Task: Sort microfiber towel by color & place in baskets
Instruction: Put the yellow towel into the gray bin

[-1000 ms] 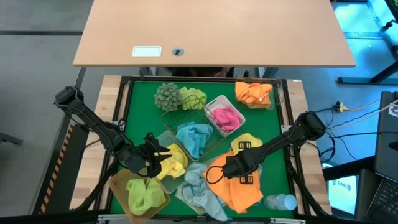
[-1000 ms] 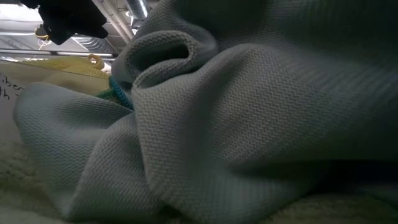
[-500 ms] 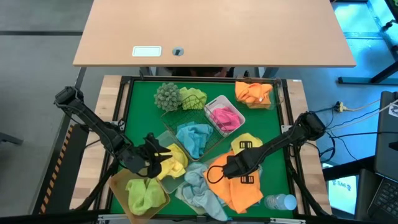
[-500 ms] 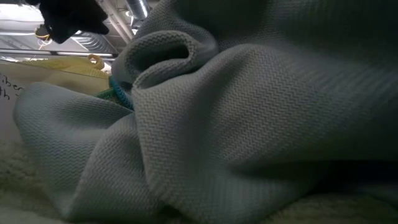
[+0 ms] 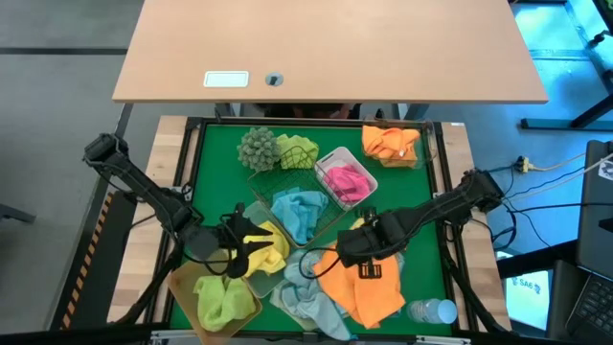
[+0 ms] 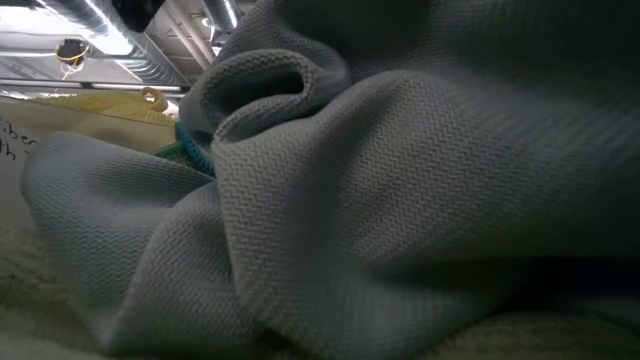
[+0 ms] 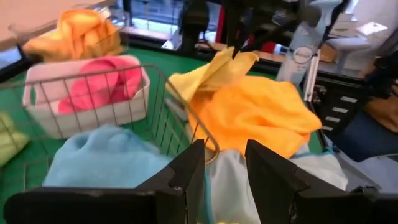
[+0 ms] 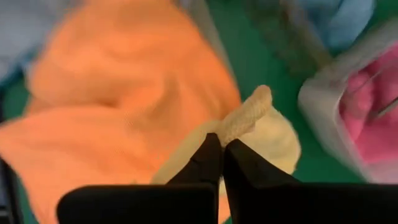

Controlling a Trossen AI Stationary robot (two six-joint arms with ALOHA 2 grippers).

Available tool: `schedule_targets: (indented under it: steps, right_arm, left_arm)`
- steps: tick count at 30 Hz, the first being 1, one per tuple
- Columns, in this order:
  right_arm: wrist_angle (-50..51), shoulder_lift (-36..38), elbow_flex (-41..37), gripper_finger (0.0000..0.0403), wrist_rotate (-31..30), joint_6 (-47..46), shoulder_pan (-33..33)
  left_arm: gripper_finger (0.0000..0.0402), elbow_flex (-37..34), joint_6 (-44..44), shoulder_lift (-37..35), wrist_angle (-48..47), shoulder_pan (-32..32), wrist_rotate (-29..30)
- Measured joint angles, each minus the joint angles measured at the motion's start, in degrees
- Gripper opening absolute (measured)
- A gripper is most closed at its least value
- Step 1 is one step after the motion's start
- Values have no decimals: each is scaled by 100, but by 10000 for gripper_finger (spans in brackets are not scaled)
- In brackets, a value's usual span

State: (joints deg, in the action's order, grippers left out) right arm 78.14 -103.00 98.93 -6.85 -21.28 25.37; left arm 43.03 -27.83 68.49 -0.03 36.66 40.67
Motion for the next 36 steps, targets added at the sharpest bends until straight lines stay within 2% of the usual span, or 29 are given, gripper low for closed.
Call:
schedule_targets:
  steps: [9,18,22,31,36]
  right_arm:
    - [7,2,1323,5,-238,512,-40]
    - [-737,2,1742,4,-262,1260,-40]
    - [-928,2,1742,2,-266,1552,-40]
    - [-1478,0,1742,4,-374,1602,-203]
    - [-1767,0,1742,4,-368,1603,-394]
  left_arm:
    - [112,0,1059,0,692,-495,-1254]
    - [112,0,1793,92,1502,-1199,-2144]
    - [112,0,1947,287,1979,-1415,-2196]
    - [112,0,1973,861,2892,-1544,-2560]
    - [112,0,2369,1059,3209,-1542,-2698]
